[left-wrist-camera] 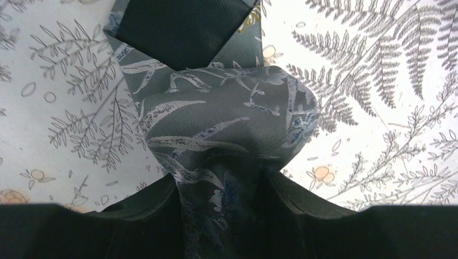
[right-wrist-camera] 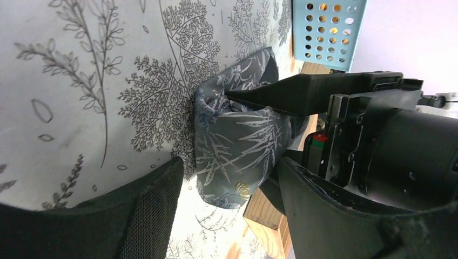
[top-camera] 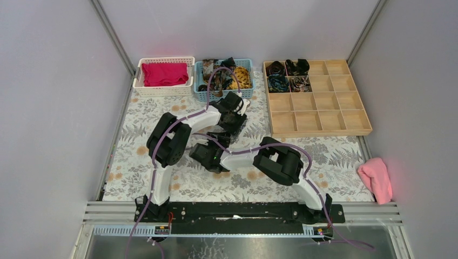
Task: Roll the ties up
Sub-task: Roll the tie at the center of the board.
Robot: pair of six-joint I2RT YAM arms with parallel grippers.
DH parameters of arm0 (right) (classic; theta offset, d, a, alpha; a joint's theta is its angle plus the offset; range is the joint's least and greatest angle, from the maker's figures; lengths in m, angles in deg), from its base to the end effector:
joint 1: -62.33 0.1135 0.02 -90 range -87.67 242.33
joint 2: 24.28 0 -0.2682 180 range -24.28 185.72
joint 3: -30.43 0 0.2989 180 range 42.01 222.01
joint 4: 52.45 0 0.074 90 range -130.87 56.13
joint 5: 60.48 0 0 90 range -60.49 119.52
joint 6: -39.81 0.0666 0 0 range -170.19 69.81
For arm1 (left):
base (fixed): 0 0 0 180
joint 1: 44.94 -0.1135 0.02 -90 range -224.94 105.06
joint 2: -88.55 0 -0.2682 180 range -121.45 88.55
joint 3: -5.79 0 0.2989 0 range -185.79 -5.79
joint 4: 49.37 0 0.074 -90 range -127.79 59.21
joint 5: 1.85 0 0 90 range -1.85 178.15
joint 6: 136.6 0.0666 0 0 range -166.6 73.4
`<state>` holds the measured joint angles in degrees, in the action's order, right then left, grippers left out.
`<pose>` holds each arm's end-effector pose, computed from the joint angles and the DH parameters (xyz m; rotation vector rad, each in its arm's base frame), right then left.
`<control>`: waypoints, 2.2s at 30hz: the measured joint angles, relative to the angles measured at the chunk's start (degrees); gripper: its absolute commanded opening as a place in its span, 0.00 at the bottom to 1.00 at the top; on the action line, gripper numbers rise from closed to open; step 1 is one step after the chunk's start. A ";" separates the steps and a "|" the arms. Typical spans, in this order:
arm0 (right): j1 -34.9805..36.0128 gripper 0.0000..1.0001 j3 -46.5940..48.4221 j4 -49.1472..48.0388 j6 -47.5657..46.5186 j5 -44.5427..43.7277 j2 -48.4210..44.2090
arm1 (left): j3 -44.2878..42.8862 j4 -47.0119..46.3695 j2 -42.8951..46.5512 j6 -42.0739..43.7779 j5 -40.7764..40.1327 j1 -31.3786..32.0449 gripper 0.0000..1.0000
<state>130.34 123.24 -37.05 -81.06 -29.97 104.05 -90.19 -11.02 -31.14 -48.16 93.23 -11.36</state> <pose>0.2395 0.4399 0.0665 -1.2852 1.6464 -0.8775 0.4069 -0.2772 0.1023 0.7692 2.5733 -0.3153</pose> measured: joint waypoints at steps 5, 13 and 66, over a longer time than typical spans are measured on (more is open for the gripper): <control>-1.18 0.73 2.05 0.98 -0.76 0.09 1.29 | -0.09 -0.35 -0.09 -0.09 0.31 -0.20 0.52; -3.30 0.60 7.15 4.59 -0.46 0.55 4.72 | 0.00 -0.50 -0.07 -0.04 0.28 -0.22 0.52; -11.23 0.15 12.02 18.47 13.03 46.77 -4.11 | -7.32 8.39 28.37 -17.77 -32.26 -6.38 0.84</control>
<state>119.11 135.27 -18.58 -68.03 16.81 99.94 -97.51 -2.63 -2.77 -65.93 60.97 -17.74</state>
